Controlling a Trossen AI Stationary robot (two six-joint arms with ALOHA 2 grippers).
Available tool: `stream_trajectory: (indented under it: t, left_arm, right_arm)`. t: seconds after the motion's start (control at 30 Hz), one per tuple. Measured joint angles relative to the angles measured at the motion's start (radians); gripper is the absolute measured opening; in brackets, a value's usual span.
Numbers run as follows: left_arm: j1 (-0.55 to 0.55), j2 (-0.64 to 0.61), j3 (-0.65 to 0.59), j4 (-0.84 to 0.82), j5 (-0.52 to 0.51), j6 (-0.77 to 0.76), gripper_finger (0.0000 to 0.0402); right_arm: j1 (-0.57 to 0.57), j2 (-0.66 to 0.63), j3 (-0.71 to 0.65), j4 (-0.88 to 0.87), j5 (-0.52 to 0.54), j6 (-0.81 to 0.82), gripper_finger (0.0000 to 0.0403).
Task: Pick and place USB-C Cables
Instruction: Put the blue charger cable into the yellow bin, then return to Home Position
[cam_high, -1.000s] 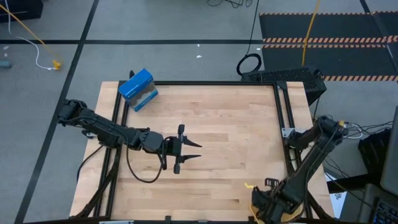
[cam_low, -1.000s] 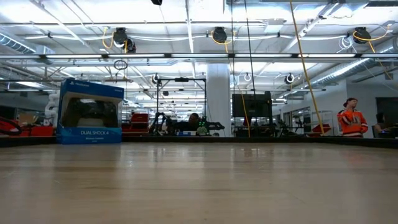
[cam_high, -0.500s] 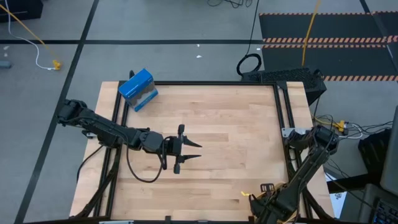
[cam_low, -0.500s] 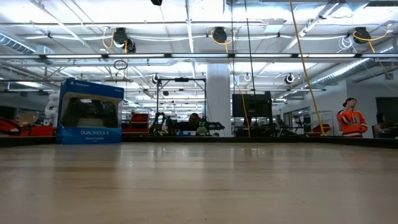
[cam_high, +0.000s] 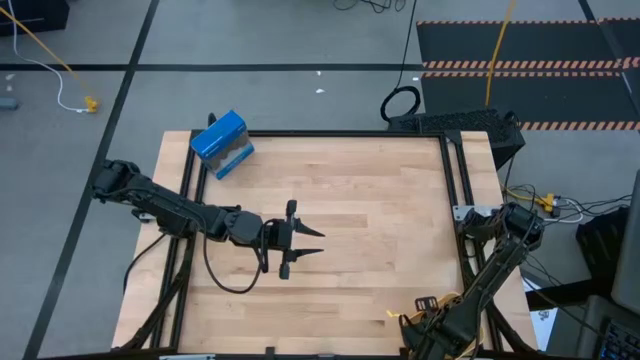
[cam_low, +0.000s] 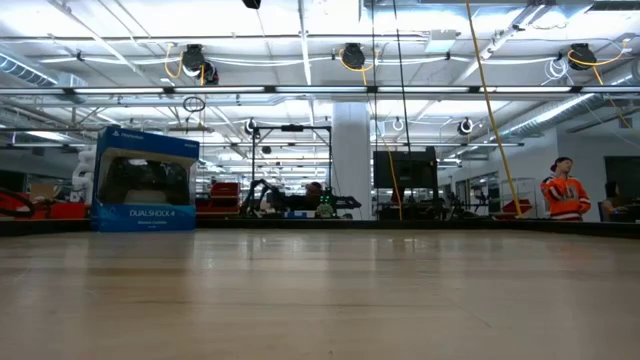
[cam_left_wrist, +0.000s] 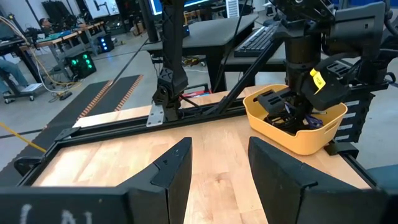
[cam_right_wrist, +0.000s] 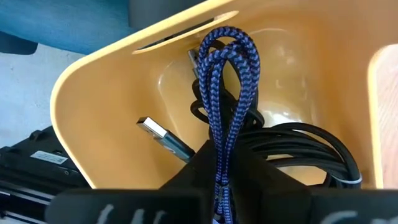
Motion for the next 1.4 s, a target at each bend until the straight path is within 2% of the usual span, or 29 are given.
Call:
stream_trajectory:
  t: [0.13,0.37,0.53,0.63,0.8,1.03,1.4]
  left_arm:
    - [0.000,0.000,0.000,0.000,0.000,0.000,0.0161]
    - [0.000,0.000,0.000,0.000,0.000,-0.002,0.0161]
    - [0.000,0.000,0.000,0.000,0.000,0.000,0.0161]
    - [0.000,0.000,0.000,0.000,0.000,0.007,0.0161]
    - [0.002,0.000,0.000,0.001,-0.005,0.007,0.0161]
    - [0.010,0.000,0.011,0.002,-0.054,0.045,0.0161]
    - [0.058,-0.035,0.012,-0.014,-0.055,0.061,0.0161]
  right_arm:
    - [0.000,-0.001,0.000,-0.005,-0.023,0.002,0.0048]
    - [0.000,-0.018,-0.002,-0.016,-0.027,0.019,0.0124]
    - [0.000,-0.101,-0.002,-0.023,-0.022,0.095,0.0157]
    - [0.000,-0.159,-0.002,-0.038,0.029,0.118,0.0163]
    - [-0.001,-0.242,-0.002,-0.052,0.153,0.089,0.0164]
    - [-0.001,-0.337,-0.002,-0.081,0.393,-0.015,0.0164]
    - [-0.003,-0.411,-0.002,-0.230,0.858,-0.185,0.0164]
